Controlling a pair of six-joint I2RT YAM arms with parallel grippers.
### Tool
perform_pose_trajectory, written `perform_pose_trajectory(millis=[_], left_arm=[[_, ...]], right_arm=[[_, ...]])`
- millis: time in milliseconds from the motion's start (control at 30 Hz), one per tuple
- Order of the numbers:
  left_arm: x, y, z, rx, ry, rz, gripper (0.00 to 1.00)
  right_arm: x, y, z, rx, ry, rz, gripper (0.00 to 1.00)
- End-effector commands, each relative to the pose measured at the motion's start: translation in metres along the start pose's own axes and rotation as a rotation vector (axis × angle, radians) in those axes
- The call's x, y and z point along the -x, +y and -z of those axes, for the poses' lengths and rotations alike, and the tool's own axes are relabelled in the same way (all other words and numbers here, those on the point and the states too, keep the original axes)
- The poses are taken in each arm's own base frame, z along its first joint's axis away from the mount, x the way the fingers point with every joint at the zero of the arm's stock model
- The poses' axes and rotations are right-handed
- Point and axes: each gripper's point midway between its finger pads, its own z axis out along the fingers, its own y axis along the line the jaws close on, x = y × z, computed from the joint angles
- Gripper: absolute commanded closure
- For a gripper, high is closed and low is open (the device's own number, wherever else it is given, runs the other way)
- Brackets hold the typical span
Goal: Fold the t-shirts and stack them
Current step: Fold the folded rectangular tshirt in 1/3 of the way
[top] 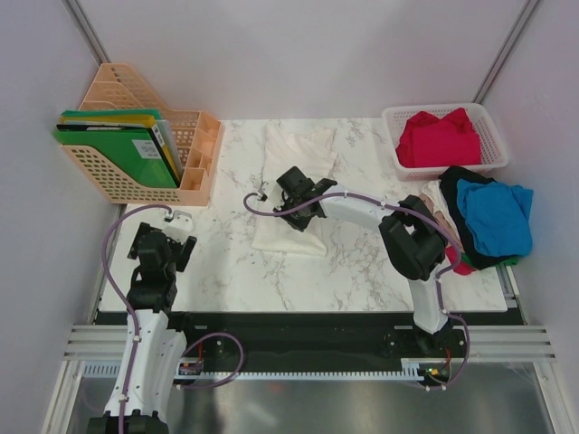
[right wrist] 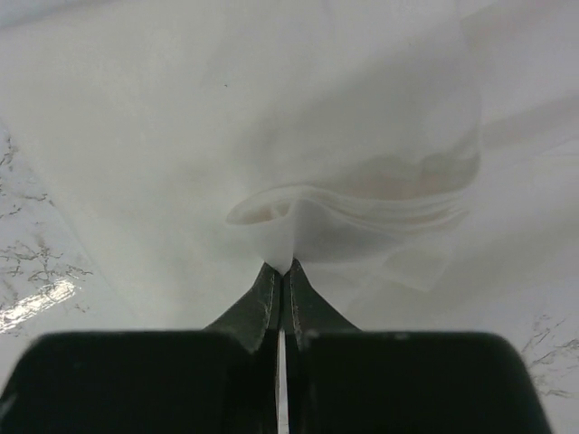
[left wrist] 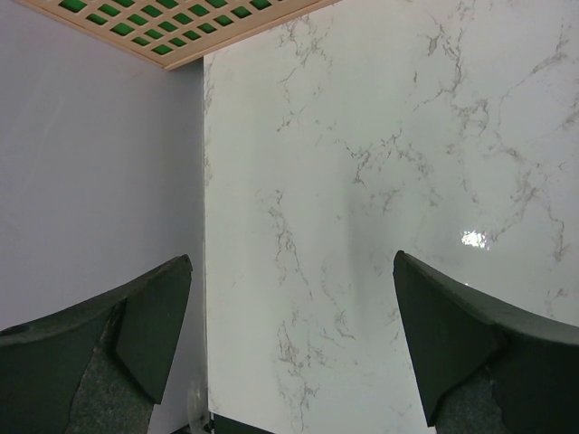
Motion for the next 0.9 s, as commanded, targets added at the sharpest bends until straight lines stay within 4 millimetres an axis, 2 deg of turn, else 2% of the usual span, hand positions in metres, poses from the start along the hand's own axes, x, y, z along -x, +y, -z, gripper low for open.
perform_pose_trajectory(millis=[0, 133, 200, 233, 300, 333, 400, 433, 500, 567, 633, 667, 867], left_arm=[[0.005, -0.001, 0.0, -0.01, -0.015, 0.038, 0.0], [0.005, -0.001, 0.0, -0.009, -0.019, 0.037, 0.0], [0.004, -0.001, 0.0, -0.007, -0.015, 0.037, 0.0], [0.005, 0.0, 0.0, -0.005, -0.018, 0.038, 0.0], [0.005, 0.0, 0.001, -0.003, -0.02, 0.039, 0.0], [0.005, 0.0, 0.001, -0.005, -0.018, 0.038, 0.0], [0.004, -0.001, 0.001, -0.006, -0.016, 0.037, 0.0], [0.005, 0.0, 0.0, -0.006, -0.018, 0.038, 0.0], [0.005, -0.001, 0.0, -0.009, -0.017, 0.036, 0.0], [0.004, -0.002, 0.0, -0.014, -0.012, 0.035, 0.0], [0.004, -0.002, 0.001, -0.015, -0.013, 0.035, 0.0], [0.005, -0.002, 0.001, -0.016, -0.014, 0.035, 0.0], [0.004, -0.001, 0.001, -0.014, -0.009, 0.034, 0.0]], right_arm=[[0.022, -0.011, 0.017, -0.052, -0.07, 0.018, 1.0], [0.024, -0.021, 0.029, -0.11, -0.078, 0.039, 1.0], [0.021, -0.031, 0.033, -0.172, -0.067, 0.042, 1.0], [0.022, -0.045, 0.039, -0.253, -0.07, 0.037, 1.0], [0.016, -0.056, 0.043, -0.326, -0.065, 0.03, 1.0], [0.02, -0.063, 0.05, -0.373, -0.085, 0.021, 1.0], [0.016, -0.067, 0.052, -0.407, -0.083, 0.009, 0.97], [0.017, -0.07, 0.052, -0.43, -0.086, 0.006, 0.92], [0.01, -0.081, 0.052, -0.509, -0.047, -0.011, 0.55], [0.001, -0.09, 0.055, -0.583, -0.009, -0.026, 0.27], [-0.002, -0.096, 0.058, -0.636, -0.013, -0.049, 0.19], [-0.009, -0.099, 0.06, -0.669, 0.003, -0.054, 0.17], [-0.012, -0.11, 0.078, -0.828, -0.021, -0.059, 0.13]])
